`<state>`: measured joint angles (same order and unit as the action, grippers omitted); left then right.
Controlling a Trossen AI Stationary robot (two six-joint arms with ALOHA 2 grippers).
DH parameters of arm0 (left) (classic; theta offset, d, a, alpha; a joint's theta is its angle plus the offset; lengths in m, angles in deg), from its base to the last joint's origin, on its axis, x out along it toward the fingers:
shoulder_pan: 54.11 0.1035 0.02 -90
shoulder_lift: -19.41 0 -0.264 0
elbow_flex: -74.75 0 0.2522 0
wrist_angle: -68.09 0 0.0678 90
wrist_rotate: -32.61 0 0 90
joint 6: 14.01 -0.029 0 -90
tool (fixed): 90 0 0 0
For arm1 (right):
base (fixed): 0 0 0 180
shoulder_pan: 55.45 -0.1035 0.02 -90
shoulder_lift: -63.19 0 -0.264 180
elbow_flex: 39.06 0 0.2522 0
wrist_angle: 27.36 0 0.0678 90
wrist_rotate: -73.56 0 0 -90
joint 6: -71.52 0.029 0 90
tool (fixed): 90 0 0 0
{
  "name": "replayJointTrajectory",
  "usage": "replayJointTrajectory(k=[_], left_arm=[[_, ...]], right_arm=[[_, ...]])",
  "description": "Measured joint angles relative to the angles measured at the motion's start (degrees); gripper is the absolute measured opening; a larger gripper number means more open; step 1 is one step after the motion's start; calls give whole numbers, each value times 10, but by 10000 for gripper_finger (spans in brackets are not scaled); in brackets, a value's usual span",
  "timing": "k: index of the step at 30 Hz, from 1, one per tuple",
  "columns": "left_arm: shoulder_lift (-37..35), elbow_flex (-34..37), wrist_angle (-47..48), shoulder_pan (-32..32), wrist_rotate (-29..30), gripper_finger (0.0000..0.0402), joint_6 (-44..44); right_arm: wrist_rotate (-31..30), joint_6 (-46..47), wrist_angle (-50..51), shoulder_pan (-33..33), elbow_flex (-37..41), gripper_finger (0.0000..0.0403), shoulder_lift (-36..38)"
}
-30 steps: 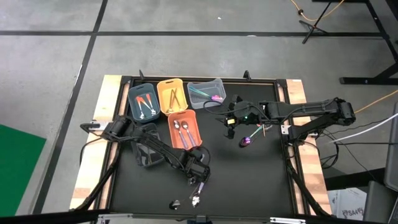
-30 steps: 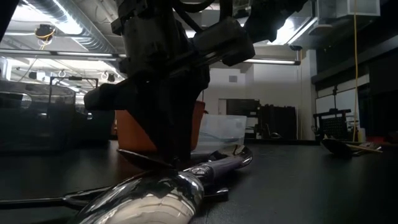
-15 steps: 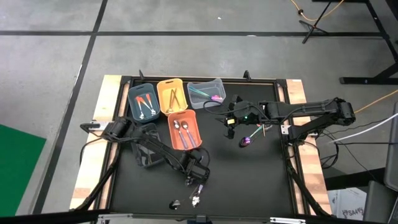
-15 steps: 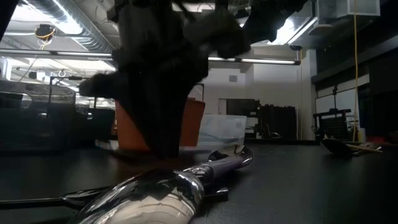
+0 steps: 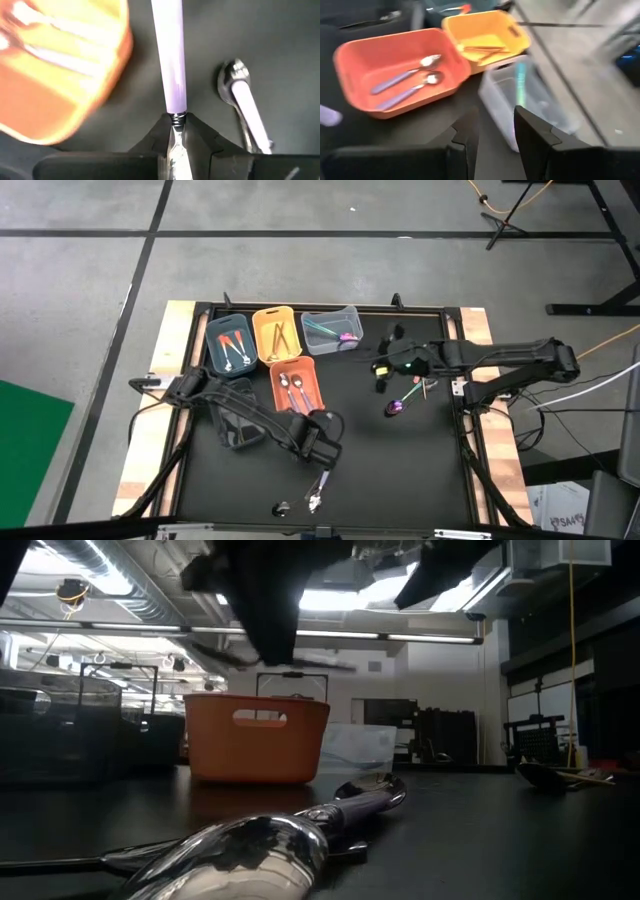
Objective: Sort silverware by color (type)
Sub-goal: Put the purple spoon into the orange bin
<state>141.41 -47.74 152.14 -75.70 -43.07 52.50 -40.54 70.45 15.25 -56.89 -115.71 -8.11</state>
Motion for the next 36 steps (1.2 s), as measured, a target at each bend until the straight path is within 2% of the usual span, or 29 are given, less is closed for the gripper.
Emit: replayJointTrajectory(k=[3, 10, 24, 34, 36], left_arm=[[-1, -33, 43, 8, 34, 32, -48], [-1, -79, 119, 39, 89, 32, -193], [-1, -85, 165, 94, 199, 33, -626], [-1, -84, 184, 145, 175, 34, -792], [-1, -84, 190, 155, 149, 35, -821]], right_arm=[[-33, -9, 8, 0, 0, 111, 28], [-34, -9, 14, 0, 0, 111, 75], [-33, -3, 48, 0, 0, 111, 82], [-33, 12, 58, 0, 0, 111, 82], [-33, 12, 58, 0, 0, 111, 82]])
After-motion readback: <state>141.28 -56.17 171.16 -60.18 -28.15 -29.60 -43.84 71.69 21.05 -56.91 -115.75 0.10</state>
